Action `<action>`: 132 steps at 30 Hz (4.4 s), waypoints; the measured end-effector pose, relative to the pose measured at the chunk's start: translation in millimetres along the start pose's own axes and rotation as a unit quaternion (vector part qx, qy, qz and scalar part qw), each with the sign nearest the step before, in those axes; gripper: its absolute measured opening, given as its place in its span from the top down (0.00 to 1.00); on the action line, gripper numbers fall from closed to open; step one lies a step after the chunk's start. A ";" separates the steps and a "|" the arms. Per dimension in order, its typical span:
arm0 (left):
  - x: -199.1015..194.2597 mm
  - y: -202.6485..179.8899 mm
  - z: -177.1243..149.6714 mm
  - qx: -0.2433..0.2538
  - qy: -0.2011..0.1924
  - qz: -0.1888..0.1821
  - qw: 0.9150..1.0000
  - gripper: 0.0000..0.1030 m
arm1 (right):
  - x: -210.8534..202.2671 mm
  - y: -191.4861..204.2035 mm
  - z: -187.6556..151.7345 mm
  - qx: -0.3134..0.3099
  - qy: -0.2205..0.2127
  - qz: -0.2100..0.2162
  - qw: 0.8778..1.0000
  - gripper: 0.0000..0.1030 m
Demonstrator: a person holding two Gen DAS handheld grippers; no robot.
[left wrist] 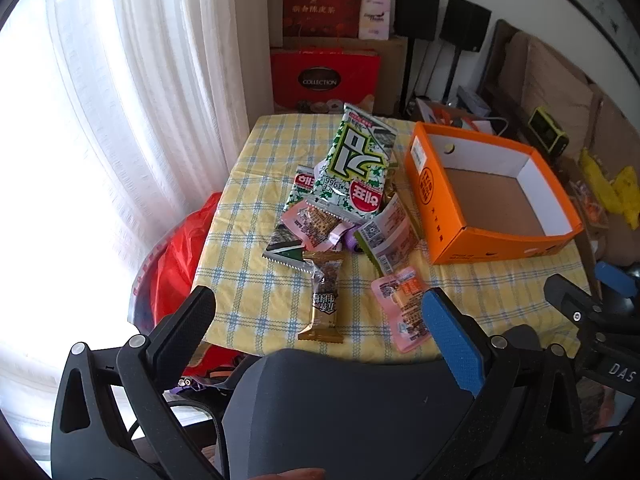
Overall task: Organize objects
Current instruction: 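Grasp the gold-wrapped snack bar with the left gripper while the right grasps the pink packet, then lift both held snacks and carry them over the orange box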
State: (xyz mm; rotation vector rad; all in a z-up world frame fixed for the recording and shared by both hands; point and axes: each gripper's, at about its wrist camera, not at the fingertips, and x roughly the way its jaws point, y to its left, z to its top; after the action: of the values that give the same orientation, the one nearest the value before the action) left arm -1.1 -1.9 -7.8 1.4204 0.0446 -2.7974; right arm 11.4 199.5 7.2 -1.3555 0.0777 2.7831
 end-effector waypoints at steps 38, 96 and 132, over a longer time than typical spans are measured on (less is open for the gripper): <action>72.9 39.9 -4.2 -0.019 0.060 -0.053 0.997 0.05 | 88.9 32.8 -11.1 -0.035 0.091 0.045 0.994 0.00; 104.6 21.4 -9.1 0.011 0.092 -0.050 0.995 0.81 | 117.5 52.6 -12.7 -0.097 0.101 0.109 0.984 0.47; 29.9 -48.2 43.6 0.057 0.030 -0.125 0.990 0.81 | 6.6 -19.1 20.9 -0.012 -0.005 0.101 0.995 0.46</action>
State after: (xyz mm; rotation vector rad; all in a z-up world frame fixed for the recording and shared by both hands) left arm -54.7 45.4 -5.1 1.6306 0.0682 -2.9983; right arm -7.9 220.1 14.4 -1.4138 0.1917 2.9625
